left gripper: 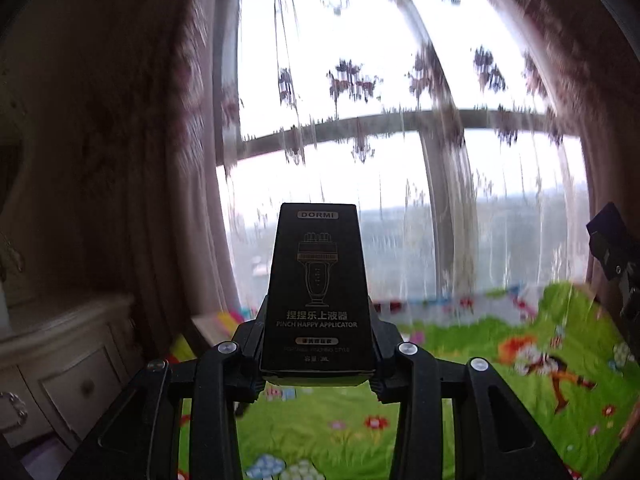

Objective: Organize rigid objects

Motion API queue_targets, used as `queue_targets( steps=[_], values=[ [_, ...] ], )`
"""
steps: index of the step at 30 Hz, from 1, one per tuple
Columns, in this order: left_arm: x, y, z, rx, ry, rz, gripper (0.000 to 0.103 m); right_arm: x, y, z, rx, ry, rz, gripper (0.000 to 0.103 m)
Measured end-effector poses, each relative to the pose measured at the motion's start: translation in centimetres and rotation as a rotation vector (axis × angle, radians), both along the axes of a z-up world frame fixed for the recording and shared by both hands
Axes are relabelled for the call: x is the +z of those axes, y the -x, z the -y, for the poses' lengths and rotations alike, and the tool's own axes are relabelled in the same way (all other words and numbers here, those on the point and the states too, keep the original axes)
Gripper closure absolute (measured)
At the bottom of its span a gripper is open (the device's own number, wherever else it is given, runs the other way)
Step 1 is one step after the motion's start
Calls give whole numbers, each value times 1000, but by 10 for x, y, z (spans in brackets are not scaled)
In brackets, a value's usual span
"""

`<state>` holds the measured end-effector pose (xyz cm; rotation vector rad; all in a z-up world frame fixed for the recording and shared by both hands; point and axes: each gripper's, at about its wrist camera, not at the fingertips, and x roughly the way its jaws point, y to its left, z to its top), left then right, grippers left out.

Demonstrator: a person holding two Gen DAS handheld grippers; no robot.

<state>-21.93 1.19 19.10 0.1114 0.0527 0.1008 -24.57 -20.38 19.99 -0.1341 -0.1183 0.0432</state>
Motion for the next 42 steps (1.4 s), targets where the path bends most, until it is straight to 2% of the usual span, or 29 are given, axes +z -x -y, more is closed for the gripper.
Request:
queue_targets(
  steps=[3, 7, 15, 22, 27, 29, 31, 33, 36, 39, 41, 42],
  values=[
    [8, 10, -2, -13, 16, 16, 63, 11, 17, -11, 12, 25, 64, 72],
    [16, 20, -6, -25, 26, 23, 63, 16, 28, -26, 50, 38, 94, 72],
    [21, 61, -25, 3, 30, 48, 63, 12, 47, -54, 153, 51, 92, 72],
    [6, 84, -55, 51, 53, 10, 63, 8, 63, -104, 339, 118, 64, 73],
    [-15, 97, -81, 115, 59, -37, 63, -4, 69, -147, 496, 171, 12, 84],
    [-29, 99, -95, 147, 65, -79, 63, -12, 62, -154, 487, 193, -8, 84],
    [-45, 98, -109, 159, 90, -139, 63, -15, 43, -145, 500, 169, -89, 84],
    [-66, 98, -126, 187, 124, -210, 63, -17, 17, -125, 422, 155, -145, 83],
    [-88, 94, -143, 222, 157, -273, 63, -19, -28, -73, 328, 46, -310, 81],
    [-98, 89, -151, 231, 188, -307, 63, -26, -45, -36, 261, 20, -375, 73],
    [-100, 82, -150, 222, 189, -321, 63, -35, -54, -22, 255, 37, -416, 45],
    [-101, 77, -147, 211, 183, -331, 63, -40, -57, -18, 254, 39, -437, 39]
  ],
)
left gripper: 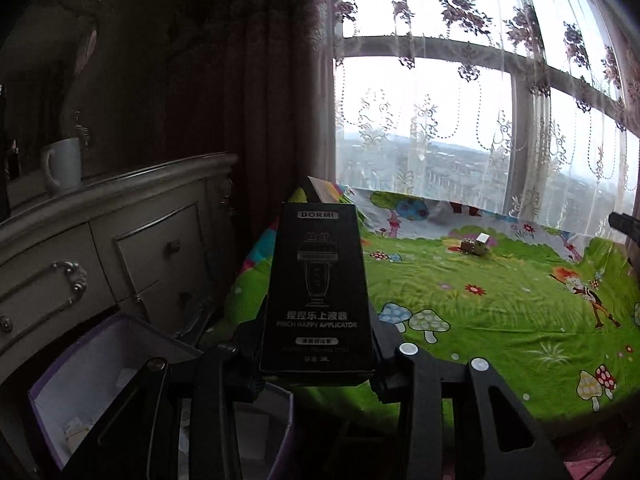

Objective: Organize rigid objects

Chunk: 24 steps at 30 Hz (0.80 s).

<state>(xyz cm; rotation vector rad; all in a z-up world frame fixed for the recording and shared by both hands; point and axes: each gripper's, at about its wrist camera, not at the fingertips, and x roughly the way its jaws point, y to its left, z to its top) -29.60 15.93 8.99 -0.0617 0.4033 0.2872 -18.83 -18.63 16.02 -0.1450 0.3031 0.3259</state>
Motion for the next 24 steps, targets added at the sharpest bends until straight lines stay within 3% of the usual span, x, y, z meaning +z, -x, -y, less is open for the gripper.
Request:
queue_targets(
  steps=[4, 9, 14, 21, 24],
  values=[
    [-2, -38, 23, -98, -18, -50, 63, -20, -36, 2, -9, 43, -111, 31],
    [-12, -107, 55, -243, 100, -146, 63, -59, -125, -8, -31, 35, -303, 30],
    [-31, -154, 89, -301, 102, -209, 63, -92, -228, -8, -62, -142, -510, 30],
    [-50, -169, 108, -323, 58, -253, 63, -96, -332, -33, -134, -232, -597, 30],
    [-52, -167, 109, -323, 34, -261, 63, -101, -360, -44, -180, -210, -602, 30]
  ],
)
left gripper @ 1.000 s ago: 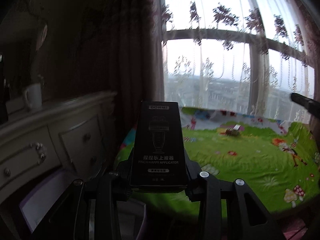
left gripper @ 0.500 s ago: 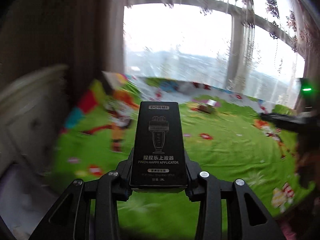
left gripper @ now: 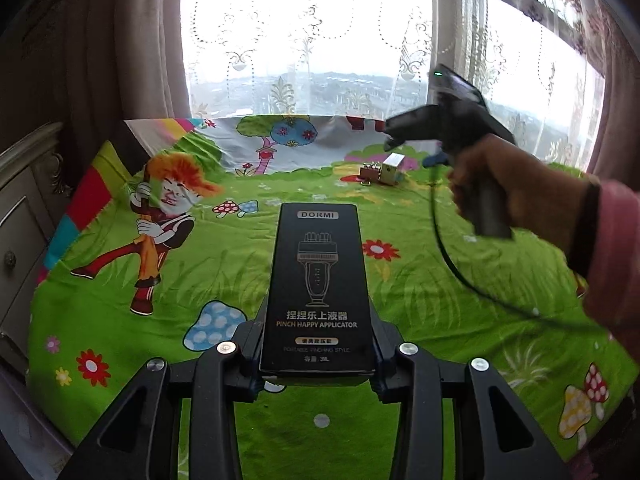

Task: Organize rigid objects
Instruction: 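Grasp the small white box with the right gripper while the left holds the DORMI box, then carry the white box and DORMI box toward the storage box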

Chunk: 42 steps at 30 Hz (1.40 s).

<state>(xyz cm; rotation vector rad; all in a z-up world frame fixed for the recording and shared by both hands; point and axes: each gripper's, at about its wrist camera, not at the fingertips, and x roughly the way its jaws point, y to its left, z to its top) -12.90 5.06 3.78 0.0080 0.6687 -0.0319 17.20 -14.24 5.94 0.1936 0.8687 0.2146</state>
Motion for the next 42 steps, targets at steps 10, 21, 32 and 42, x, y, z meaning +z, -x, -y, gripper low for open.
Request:
queue_targets(
  steps=[10, 21, 32, 42],
  values=[
    [1, 7, -3, 5, -21, 14, 63, -25, -35, -12, -3, 97, -113, 65],
    [18, 34, -20, 56, -5, 41, 63, -20, 67, 6, 188, 138, -26, 75],
    [49, 55, -32, 103, 23, 89, 63, 77, 264, 17, 245, 110, 406, 75],
    [82, 80, -14, 62, 1, 171, 63, 133, 364, 25, 184, 144, 693, 75]
  ],
)
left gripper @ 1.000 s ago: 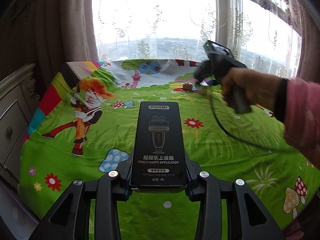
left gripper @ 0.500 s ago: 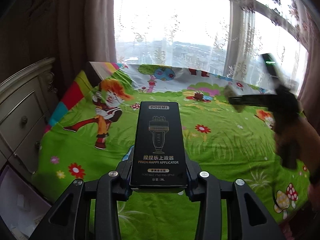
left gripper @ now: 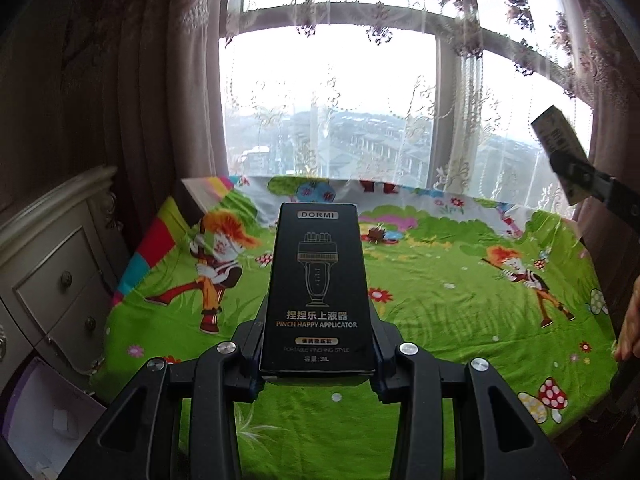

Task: Organize rigid objects
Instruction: 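Carry the white box and DORMI box toward the storage box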

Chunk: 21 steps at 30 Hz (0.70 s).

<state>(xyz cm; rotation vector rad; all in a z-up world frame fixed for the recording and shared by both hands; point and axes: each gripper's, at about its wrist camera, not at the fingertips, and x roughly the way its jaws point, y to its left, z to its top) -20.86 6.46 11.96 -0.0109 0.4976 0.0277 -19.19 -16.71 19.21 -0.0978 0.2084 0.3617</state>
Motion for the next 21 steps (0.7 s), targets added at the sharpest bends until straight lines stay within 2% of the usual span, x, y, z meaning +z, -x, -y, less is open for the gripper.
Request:
queue_targets(
  steps=[6, 14, 17, 21],
  values=[
    [16, 12, 1, 2, -4, 40, 63, 20, 35, -1, 5, 1, 97, 75],
    [23, 40, -14, 45, -7, 62, 63, 30, 73, -30, 92, 3, 170, 75],
    [23, 55, -27, 81, -9, 62, 63, 26, 82, -55, 170, 35, 159, 75],
    [15, 79, -54, 151, -2, 34, 63, 14, 86, -99, 336, 55, 71, 75]
  ],
)
